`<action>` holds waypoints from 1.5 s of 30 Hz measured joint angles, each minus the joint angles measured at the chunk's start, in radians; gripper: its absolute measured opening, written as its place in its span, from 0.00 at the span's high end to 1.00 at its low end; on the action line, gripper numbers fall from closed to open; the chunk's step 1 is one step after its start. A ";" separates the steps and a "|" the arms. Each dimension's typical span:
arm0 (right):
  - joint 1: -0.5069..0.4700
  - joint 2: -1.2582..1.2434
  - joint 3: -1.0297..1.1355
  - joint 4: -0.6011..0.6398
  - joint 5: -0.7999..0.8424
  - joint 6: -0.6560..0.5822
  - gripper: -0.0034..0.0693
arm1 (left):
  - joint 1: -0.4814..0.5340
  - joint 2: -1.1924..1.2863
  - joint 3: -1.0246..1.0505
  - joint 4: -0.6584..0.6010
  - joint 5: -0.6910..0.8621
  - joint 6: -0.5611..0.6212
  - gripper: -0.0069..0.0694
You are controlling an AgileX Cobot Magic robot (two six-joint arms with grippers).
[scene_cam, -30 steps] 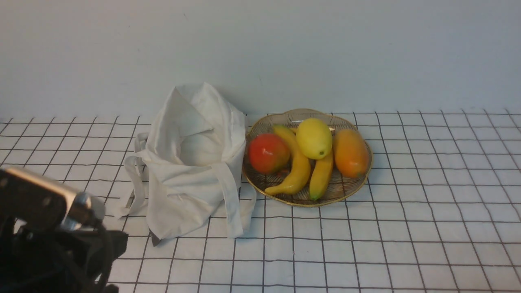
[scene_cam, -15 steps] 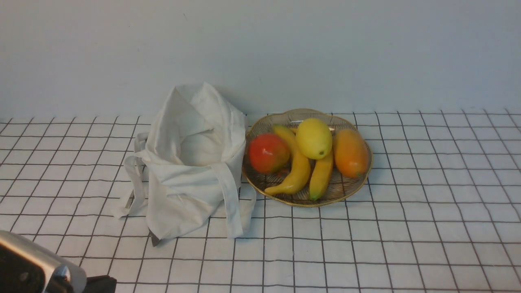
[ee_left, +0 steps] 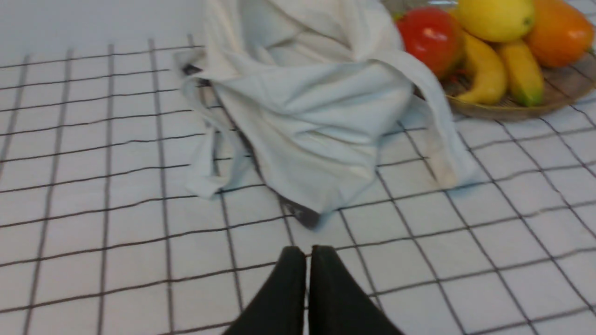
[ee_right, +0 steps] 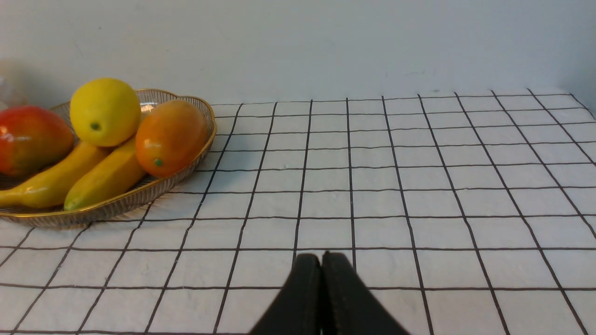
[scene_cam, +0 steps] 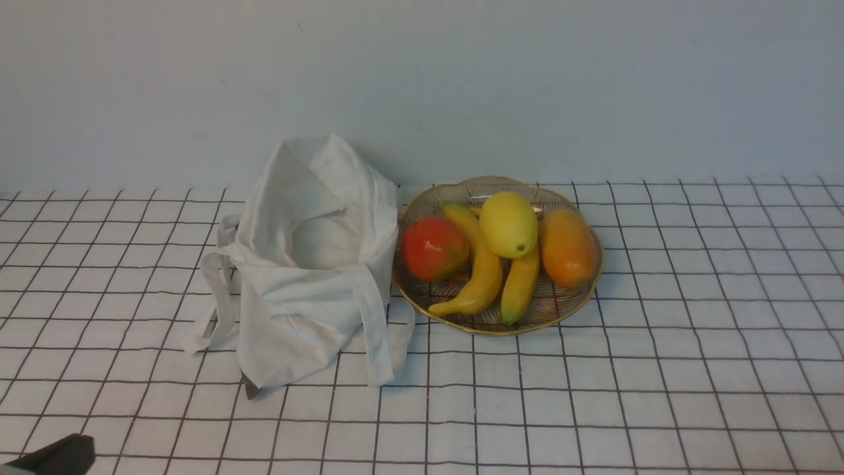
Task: Take the fruit out of the bag on the white checkered tablecloth and place them on the plate.
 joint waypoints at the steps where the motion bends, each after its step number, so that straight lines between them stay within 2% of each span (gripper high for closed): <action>1: 0.000 0.000 0.000 0.000 0.000 0.000 0.97 | 0.032 -0.035 0.027 0.017 -0.003 -0.018 0.92; 5: 0.000 0.000 0.000 0.000 0.000 0.000 0.97 | 0.138 -0.153 0.120 0.054 -0.004 -0.054 0.92; 10: 0.000 0.000 0.000 0.000 0.000 0.000 0.97 | 0.170 -0.206 0.173 0.061 -0.011 -0.063 0.92; 14: 0.000 0.000 0.000 0.000 0.001 0.000 0.97 | 0.156 -0.207 0.174 0.062 -0.013 -0.067 0.92; 23: 0.000 0.000 0.000 0.000 0.001 0.000 0.97 | 0.058 -0.207 0.174 0.064 -0.013 -0.067 0.92; 45: 0.000 0.000 0.000 0.000 0.001 0.000 0.97 | 0.048 -0.207 0.174 0.065 -0.013 -0.067 0.92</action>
